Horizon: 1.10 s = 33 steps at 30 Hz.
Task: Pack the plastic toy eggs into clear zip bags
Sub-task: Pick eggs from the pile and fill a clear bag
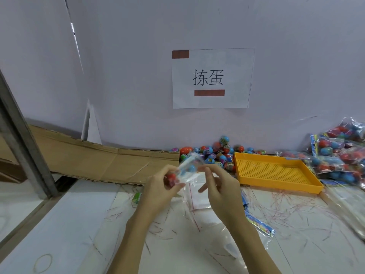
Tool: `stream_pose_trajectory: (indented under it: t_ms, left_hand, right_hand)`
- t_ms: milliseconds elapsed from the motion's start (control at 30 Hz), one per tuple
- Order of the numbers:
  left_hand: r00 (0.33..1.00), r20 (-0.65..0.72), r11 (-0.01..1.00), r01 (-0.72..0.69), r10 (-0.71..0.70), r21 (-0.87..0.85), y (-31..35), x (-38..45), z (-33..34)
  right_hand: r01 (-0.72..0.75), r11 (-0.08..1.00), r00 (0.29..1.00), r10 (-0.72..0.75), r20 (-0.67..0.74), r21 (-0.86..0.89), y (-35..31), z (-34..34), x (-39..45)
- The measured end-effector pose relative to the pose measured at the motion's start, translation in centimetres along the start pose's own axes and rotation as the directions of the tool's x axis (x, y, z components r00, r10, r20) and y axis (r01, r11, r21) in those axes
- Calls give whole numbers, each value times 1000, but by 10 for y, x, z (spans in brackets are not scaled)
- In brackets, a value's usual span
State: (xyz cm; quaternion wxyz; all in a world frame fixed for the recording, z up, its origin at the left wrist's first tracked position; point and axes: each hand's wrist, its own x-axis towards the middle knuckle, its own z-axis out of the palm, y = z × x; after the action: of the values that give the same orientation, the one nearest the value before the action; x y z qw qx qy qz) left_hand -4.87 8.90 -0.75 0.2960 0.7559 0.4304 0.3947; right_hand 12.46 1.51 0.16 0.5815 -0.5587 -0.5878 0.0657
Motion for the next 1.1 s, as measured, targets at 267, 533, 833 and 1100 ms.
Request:
stream_pose_trajectory:
  t_ms: [267, 533, 833, 1100]
  left_hand:
    - [945, -280, 961, 93, -167, -259, -6, 3, -7]
    - [963, -241, 985, 86, -121, -152, -15, 3, -2]
    - [985, -149, 996, 80, -85, -34, -20, 2, 3]
    - [986, -165, 999, 27, -22, 30, -15, -1, 2]
  right_hand:
    - [-300, 818, 922, 380, 70, -490, 27, 16, 35]
    - [104, 454, 925, 283, 253, -885, 59, 9, 94]
    - [116, 508, 929, 249, 274, -854, 73, 8, 90]
    - [-139, 956, 990, 128, -58, -257, 23, 14, 71]
